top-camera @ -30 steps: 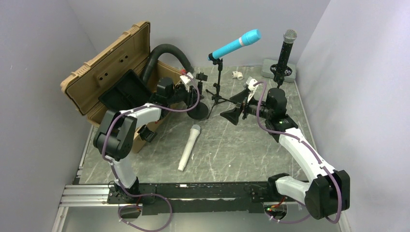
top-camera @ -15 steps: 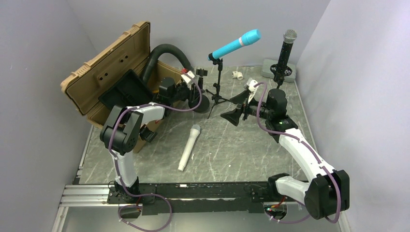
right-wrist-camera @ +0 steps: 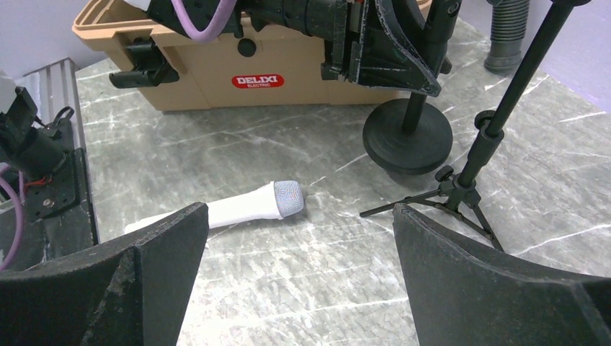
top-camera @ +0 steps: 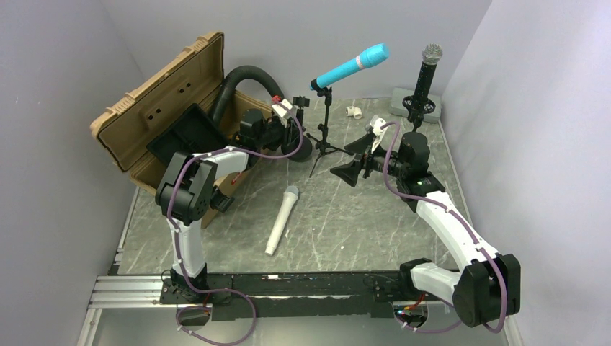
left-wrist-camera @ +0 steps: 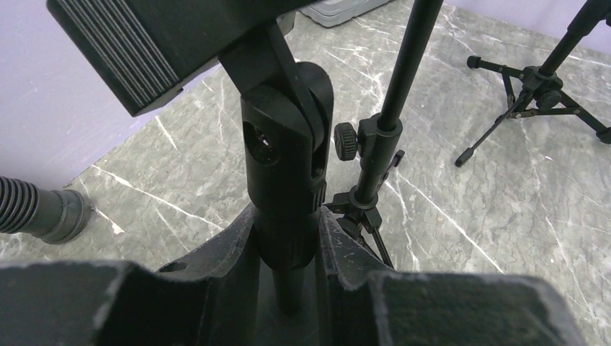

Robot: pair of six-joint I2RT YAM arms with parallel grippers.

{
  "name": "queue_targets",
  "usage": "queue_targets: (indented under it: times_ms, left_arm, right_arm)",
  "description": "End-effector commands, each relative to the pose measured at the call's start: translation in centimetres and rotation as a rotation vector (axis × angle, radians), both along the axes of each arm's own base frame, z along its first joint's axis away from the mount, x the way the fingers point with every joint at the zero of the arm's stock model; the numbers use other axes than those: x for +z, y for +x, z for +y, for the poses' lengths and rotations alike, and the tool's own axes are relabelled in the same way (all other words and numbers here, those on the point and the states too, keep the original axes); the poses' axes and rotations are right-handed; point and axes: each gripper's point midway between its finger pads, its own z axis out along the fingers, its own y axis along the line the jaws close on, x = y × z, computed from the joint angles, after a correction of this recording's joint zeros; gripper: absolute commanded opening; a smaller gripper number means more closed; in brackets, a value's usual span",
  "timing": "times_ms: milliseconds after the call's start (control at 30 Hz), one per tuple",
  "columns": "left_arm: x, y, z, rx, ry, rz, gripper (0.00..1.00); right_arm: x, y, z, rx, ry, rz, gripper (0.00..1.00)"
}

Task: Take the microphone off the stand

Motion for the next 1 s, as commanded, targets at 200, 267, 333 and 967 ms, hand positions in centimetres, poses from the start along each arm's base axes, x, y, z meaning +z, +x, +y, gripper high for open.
queue_targets:
  times_ms: [200, 267, 333, 967]
  left_arm:
    - [1.53, 0.20, 0.11, -0.003, -0.028, -0.091, 0.27]
    - [1.50, 0.16, 0.18, -0.001, -0.030, -0.092, 0.29]
    - [1.62, 0.09, 0.19, 0.000, -0.032, -0.096, 0.32]
    - [1.36, 0.16, 0.10, 0.001, -0.048, -0.048, 0.11]
  right_arm:
    - [0.92, -0.27, 0.12, 0.025, 0.017, -0.048, 1.00]
    - [0.83, -0.29, 0.05, 0.022, 0.016, -0.049, 1.00]
    - [0.77, -0.32, 0.02, 0.022, 0.017, -0.049, 1.00]
    - [0.64, -0.35, -0.20, 0.019, 0.022, -0.050, 1.00]
